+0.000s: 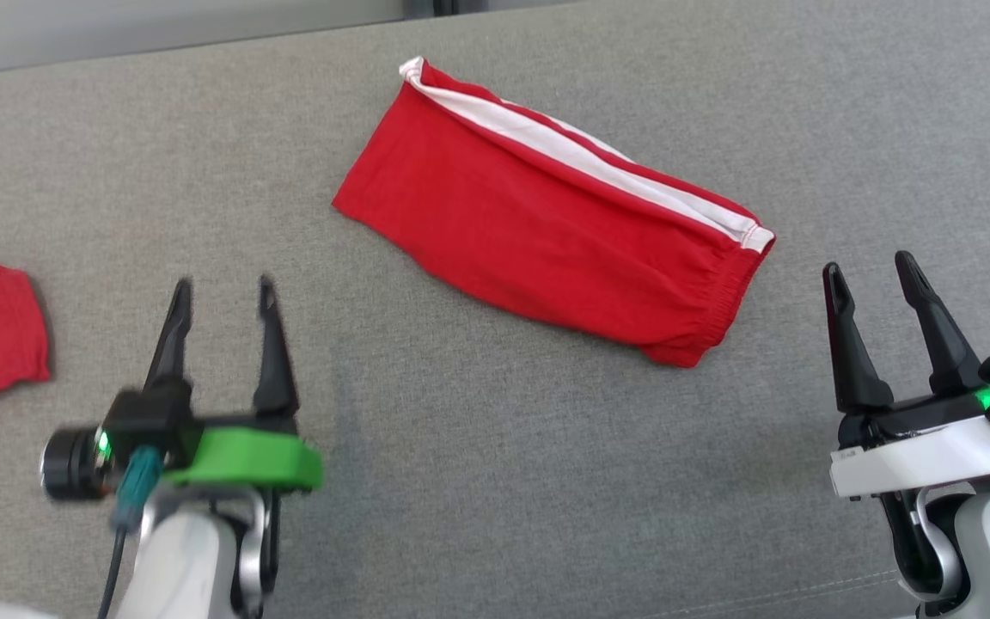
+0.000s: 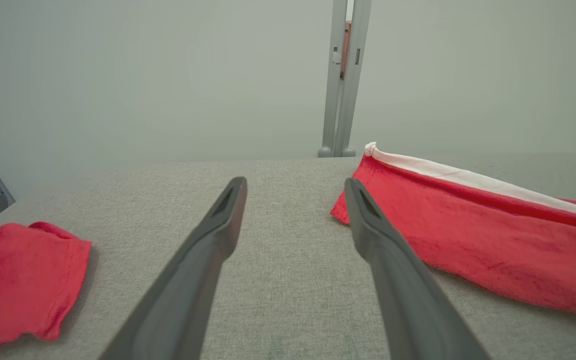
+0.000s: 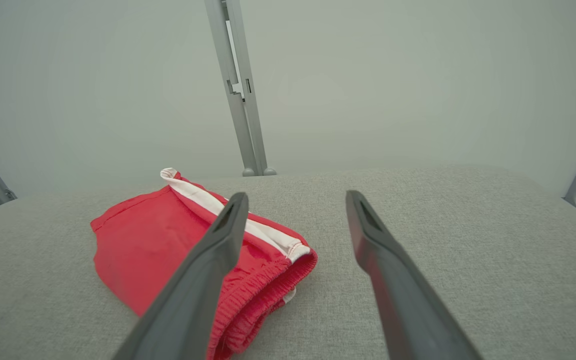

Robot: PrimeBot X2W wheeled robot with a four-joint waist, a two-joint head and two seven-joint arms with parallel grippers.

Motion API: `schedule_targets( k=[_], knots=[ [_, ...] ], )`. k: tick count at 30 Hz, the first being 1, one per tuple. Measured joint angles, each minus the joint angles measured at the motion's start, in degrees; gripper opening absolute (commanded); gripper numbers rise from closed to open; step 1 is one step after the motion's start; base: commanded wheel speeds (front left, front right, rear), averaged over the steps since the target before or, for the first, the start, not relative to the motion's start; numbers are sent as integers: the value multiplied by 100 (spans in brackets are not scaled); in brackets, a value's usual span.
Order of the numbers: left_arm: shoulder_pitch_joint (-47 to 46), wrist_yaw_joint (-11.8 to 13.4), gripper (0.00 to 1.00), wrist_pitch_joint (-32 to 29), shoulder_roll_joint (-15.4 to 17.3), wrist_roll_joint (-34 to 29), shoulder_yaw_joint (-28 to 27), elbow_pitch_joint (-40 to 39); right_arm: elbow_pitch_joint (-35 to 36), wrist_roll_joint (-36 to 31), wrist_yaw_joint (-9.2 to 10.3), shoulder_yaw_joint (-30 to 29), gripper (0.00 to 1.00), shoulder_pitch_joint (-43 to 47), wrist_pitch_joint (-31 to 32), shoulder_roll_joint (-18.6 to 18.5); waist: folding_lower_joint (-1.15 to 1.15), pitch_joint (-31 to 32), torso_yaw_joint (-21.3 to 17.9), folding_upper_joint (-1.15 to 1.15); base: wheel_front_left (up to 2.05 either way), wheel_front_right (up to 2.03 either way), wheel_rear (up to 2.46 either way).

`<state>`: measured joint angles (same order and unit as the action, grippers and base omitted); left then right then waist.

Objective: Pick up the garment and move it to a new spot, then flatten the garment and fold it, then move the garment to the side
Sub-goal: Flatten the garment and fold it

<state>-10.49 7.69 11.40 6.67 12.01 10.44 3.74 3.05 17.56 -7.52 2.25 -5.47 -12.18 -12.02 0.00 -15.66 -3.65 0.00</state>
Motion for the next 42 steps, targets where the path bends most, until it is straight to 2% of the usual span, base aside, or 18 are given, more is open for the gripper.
schedule_targets(
  k=[6, 11, 18, 21, 23, 29, 33, 37, 42],
  knots=[
    [-1550, -612, 100, -655, -20, 56, 433, 641, 111, 23, 0, 21, 100, -254, 8, -34, 0, -365, 12, 0, 0, 0, 0],
    [-2825, -1076, 100, -1234, -58, 223, 594, 1997, 86, 48, 0, 171, 100, -516, -4, -22, 0, -749, -59, 0, 0, 0, 0],
    [-3867, -1338, 100, -1767, 55, 350, 708, 3899, -138, 143, 0, 347, 100, -750, -120, 46, 0, -1118, -335, 0, 0, 0, 0],
    [-4168, -1389, 100, -2048, 101, 355, 810, 4409, -234, 186, 0, 364, 100, -778, -169, 57, 0, -1203, -452, 0, 0, 0, 0],
    [-4317, -1425, 0, -2178, 100, 411, 864, 4606, -267, 202, 0, 371, 100, -783, -205, 65, 0, -1237, -509, 0, 0, 0, 0],
    [-4497, -1468, 0, -2125, 71, 397, 1053, 4865, -319, 207, 0, 314, 100, -790, -244, 66, 0, -1249, -512, 0, 0, 0, 0],
    [-4432, -1334, 0, -1780, 40, 393, 1053, 4901, -357, 198, 0, 297, 100, -786, -255, 60, 0, -1188, -453, 0, 0, 0, 0],
    [-3892, -1140, 0, -1335, 40, 527, 920, 4651, -378, 174, 0, 285, 100, -725, -257, 32, 0, -1036, -384, 0, 0, 0, 0],
    [-2761, -856, 0, -1074, 108, 719, 740, 3842, -399, 147, 0, 276, 100, -476, -249, 21, 0, -758, -284, 0, 0, 0, 0]
  ],
)
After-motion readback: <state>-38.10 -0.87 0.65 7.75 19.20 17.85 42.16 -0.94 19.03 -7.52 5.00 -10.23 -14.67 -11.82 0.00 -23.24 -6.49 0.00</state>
